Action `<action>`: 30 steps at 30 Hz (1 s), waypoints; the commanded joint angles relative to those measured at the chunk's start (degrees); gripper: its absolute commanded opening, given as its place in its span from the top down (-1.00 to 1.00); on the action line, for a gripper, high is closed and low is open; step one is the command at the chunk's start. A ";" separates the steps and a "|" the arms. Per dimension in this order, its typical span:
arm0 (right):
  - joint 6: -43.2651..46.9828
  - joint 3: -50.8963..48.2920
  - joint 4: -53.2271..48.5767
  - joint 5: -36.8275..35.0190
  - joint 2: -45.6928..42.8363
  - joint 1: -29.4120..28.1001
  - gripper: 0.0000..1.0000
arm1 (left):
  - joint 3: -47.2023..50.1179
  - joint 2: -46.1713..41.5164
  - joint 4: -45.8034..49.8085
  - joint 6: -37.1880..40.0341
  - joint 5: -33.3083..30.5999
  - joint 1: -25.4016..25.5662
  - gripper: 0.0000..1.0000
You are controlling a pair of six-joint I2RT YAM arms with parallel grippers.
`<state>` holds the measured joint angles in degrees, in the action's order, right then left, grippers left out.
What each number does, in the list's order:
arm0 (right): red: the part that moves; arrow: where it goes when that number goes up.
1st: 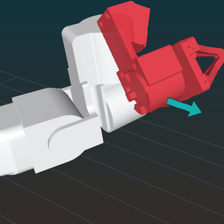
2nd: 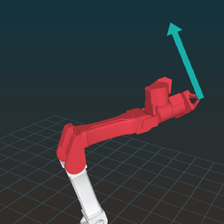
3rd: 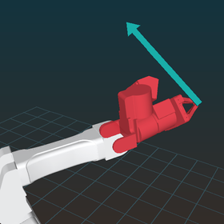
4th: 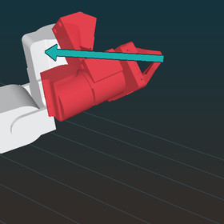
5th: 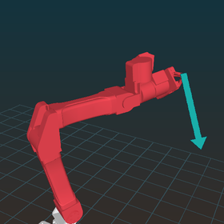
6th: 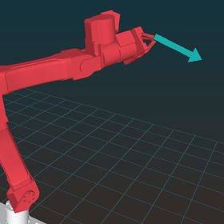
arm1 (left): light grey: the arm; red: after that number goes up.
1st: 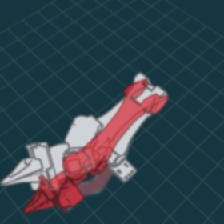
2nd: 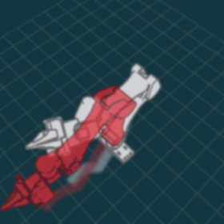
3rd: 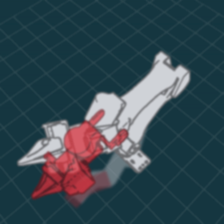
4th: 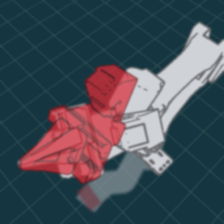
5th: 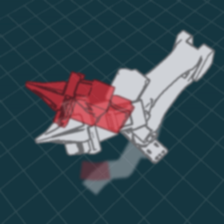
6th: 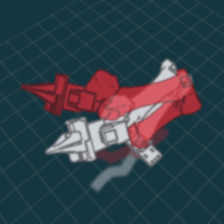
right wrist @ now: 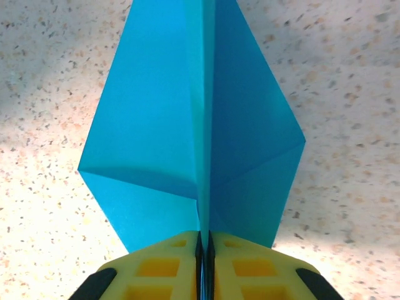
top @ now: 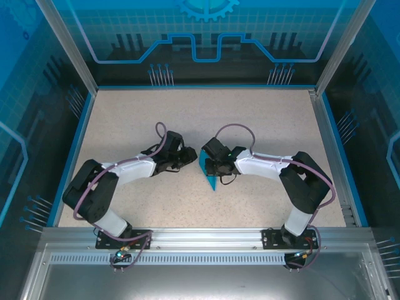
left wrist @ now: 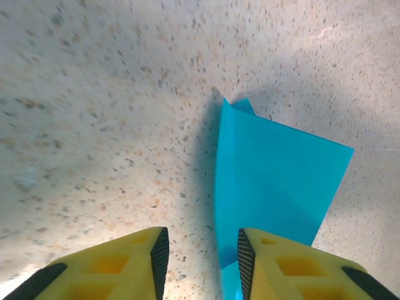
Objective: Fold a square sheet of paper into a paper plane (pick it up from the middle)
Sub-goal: Move the paper plane to the center of the table.
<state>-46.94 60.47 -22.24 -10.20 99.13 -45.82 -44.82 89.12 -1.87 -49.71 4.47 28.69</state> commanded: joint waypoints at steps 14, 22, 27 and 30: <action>1.76 8.73 -9.66 -2.64 8.11 -1.37 0.60 | 0.79 -6.83 17.31 -0.90 -15.28 -1.88 -0.65; 1.46 10.43 -11.02 -3.08 10.84 -2.07 0.59 | 0.83 -6.05 18.00 -0.89 -16.12 -1.98 -0.85; 0.68 11.22 -12.45 -4.18 12.72 -2.38 0.65 | 0.83 -6.72 19.65 -0.57 -18.01 -2.06 -0.97; 0.43 11.94 -13.68 -4.95 13.82 -2.68 0.68 | 0.89 -7.03 20.22 -0.39 -18.52 -2.30 -0.97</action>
<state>-45.89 71.22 -32.47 -13.47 110.65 -47.16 -44.82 83.40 16.05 -50.70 -11.84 27.20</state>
